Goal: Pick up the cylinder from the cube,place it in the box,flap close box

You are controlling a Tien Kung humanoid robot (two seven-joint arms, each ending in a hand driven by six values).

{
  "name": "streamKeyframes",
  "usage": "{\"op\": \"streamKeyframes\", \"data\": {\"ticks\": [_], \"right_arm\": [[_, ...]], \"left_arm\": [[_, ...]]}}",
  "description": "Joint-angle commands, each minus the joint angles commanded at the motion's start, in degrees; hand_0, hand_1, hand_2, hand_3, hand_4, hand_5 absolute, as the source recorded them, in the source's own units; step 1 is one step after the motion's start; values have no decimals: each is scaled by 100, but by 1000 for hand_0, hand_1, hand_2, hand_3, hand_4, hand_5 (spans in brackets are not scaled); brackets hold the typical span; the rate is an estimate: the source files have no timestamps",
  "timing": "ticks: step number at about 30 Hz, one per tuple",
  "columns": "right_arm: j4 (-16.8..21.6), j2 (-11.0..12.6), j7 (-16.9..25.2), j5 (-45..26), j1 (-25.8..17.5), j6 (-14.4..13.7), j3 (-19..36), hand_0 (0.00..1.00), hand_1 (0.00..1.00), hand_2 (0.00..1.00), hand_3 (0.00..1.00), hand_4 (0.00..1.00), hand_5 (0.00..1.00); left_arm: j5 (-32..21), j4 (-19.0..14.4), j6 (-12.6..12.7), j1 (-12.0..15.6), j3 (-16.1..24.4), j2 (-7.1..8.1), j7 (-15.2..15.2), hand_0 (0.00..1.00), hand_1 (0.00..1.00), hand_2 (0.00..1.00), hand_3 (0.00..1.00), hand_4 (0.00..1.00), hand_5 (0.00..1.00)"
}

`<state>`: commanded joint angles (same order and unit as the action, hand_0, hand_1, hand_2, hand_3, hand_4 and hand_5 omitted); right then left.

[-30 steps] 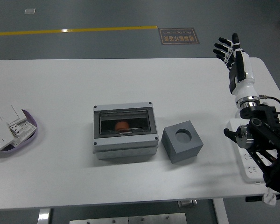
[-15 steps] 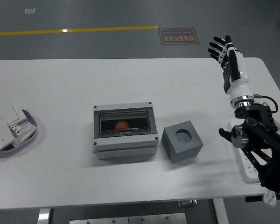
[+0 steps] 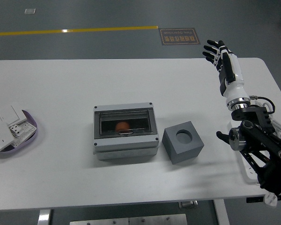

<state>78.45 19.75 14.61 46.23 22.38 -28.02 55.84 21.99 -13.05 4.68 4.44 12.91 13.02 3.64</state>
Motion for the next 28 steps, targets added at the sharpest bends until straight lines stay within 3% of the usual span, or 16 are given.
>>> {"op": "streamKeyframes", "data": {"ticks": [3,4,9,10,15,16,21,22,28], "right_arm": [[0,-11,11,3,-6,-11,-1,856,753,756,712,514,893],[0,-11,13,3,-7,-15,0,850,752,754,709,556,568],[0,-6,20,24,-10,-48,15,850,752,754,709,556,568],[1,-5,21,29,-11,-55,18,844,751,752,709,533,426],[4,-2,34,48,-17,-79,28,844,751,752,709,533,426],[5,-1,39,50,-18,-84,30,836,749,750,712,510,295],[11,4,47,66,-20,-94,38,836,749,750,712,510,295],[11,5,47,67,-20,-95,39,834,745,749,711,515,187],[14,20,54,39,-21,-82,35,834,745,749,711,515,187]], "left_arm": [[-14,0,1,-9,-16,0,1,594,622,609,624,694,278],[-16,1,1,-10,-21,0,2,595,622,609,623,692,276],[-24,0,2,-17,-33,7,1,595,622,609,623,692,276],[-24,0,2,-18,-35,7,1,595,622,608,623,688,265],[-19,-2,2,-19,-40,7,2,595,622,608,623,688,265],[-20,-3,1,-20,-40,6,2,595,622,608,623,685,258],[-16,-4,2,-23,-42,5,2,595,622,608,623,685,258],[-16,-3,1,-24,-43,5,2,595,622,608,623,685,256],[-17,-3,3,-26,-50,3,3,595,622,608,623,685,256]]}}
